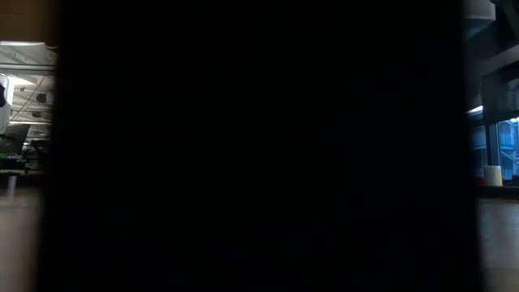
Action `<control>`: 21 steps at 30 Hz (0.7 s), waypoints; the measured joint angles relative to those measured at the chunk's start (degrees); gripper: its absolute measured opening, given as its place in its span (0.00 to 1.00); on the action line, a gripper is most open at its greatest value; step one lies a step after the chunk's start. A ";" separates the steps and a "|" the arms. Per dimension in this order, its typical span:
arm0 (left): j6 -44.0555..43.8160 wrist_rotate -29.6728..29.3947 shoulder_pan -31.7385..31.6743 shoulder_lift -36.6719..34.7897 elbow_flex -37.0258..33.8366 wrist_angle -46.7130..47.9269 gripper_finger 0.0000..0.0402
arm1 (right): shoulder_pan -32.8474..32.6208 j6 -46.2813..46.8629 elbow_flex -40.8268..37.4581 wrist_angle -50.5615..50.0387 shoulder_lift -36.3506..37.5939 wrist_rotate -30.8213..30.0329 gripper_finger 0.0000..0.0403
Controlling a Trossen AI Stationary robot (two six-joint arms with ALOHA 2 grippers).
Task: Stack baskets on shelf by color
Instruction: Stack the orange bin on top of the other orange bin on the shelf
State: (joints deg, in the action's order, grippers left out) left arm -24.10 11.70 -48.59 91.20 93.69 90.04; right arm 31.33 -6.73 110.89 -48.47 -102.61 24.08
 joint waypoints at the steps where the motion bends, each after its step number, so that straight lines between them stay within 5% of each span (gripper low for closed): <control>1: -0.60 0.33 0.38 -0.02 0.00 0.13 0.17 | 0.02 0.01 0.00 0.02 0.00 -0.02 0.26; 9: -1.69 1.35 1.26 -0.02 -10.65 -2.03 0.17 | 0.02 -0.27 0.00 1.14 0.00 -0.02 0.26; 21: -0.90 -2.49 5.30 0.02 -20.42 -21.57 0.17 | 0.07 -1.30 0.00 1.11 0.00 -0.04 0.26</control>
State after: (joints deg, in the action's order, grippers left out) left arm -25.00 9.21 -43.29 91.22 73.27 68.46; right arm 31.40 -8.03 110.89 -47.35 -102.61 24.03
